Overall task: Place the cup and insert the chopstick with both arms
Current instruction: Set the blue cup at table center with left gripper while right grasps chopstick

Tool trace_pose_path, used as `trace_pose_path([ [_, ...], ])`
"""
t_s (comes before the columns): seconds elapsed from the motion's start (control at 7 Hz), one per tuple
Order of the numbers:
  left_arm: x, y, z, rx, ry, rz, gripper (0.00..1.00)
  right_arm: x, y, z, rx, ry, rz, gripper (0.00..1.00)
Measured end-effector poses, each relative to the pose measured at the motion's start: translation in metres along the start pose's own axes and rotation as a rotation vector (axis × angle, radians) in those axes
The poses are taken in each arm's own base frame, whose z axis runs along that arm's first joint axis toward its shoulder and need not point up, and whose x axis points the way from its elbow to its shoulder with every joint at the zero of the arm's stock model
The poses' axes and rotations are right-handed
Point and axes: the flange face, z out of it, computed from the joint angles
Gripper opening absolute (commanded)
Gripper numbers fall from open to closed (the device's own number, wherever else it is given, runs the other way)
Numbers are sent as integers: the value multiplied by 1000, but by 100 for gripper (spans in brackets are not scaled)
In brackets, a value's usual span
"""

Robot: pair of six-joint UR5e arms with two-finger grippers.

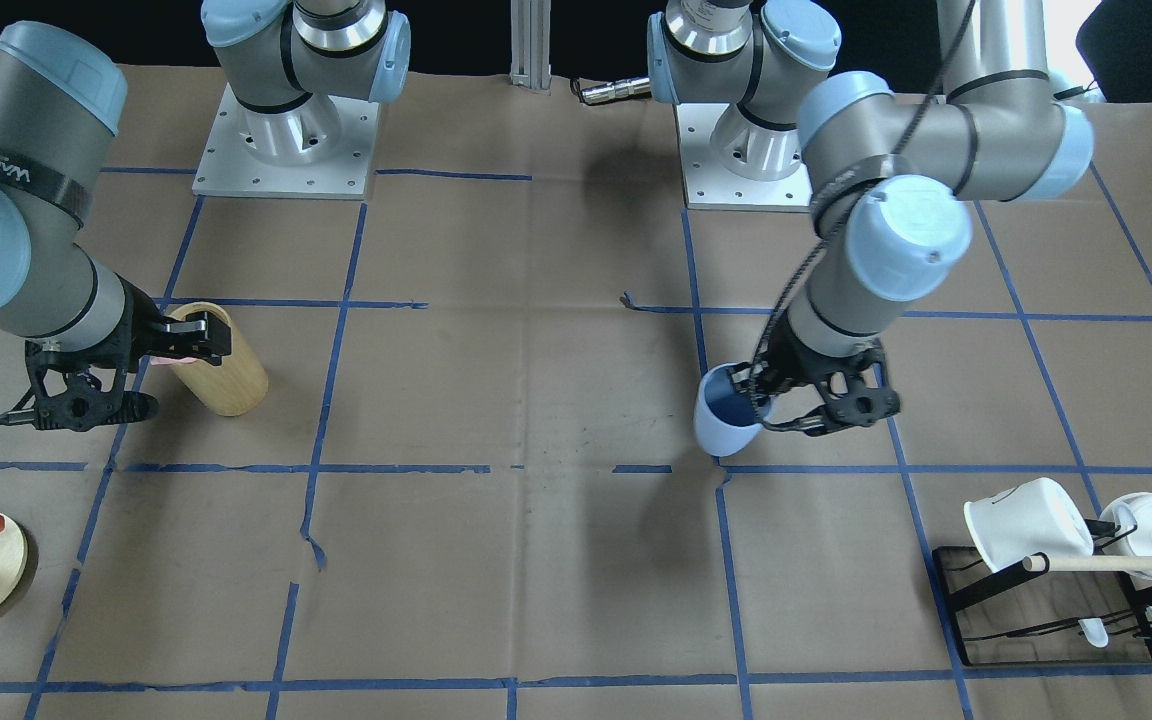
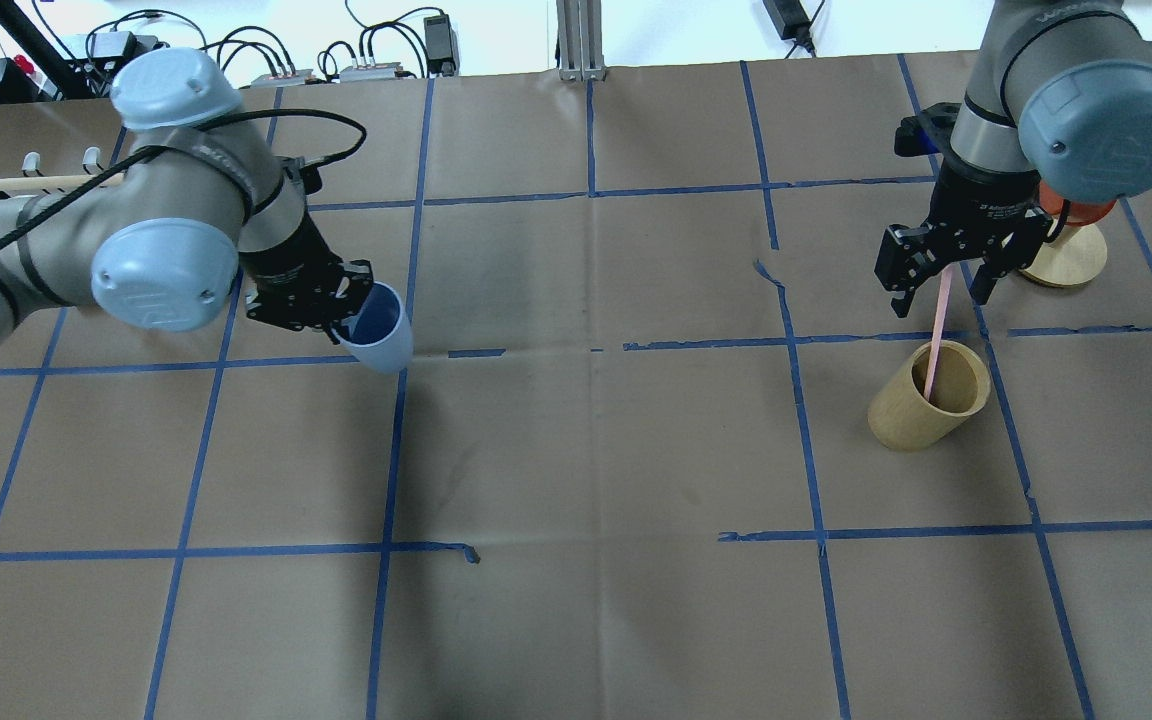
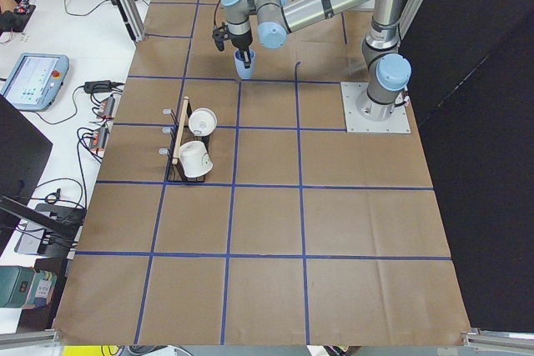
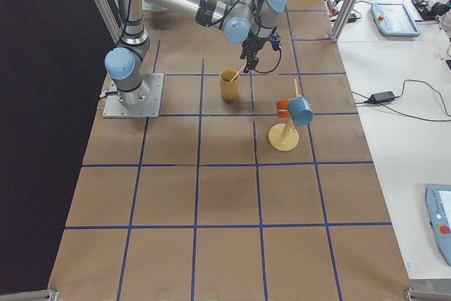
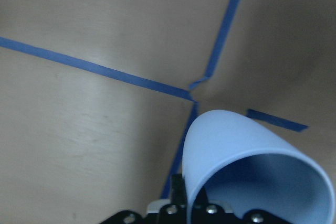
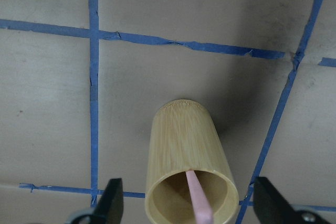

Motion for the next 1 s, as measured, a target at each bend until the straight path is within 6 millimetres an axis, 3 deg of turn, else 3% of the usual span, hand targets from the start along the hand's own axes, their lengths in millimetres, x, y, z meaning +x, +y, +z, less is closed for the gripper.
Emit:
trace_pose_path([
  [0.29,93,26,13,5,52,8,0,0,0,0,-1,1,0,46],
  [0.57,164,43,31,10,60,67,0,0,1,2,-7,1,-1,32],
  [0.71,181,49,36,14,57,86,1,-1,2,1,-9,1,-1,26],
  [1.0,190,53,42,11,49,97,5,-1,3,1,-13,0,-1,14],
])
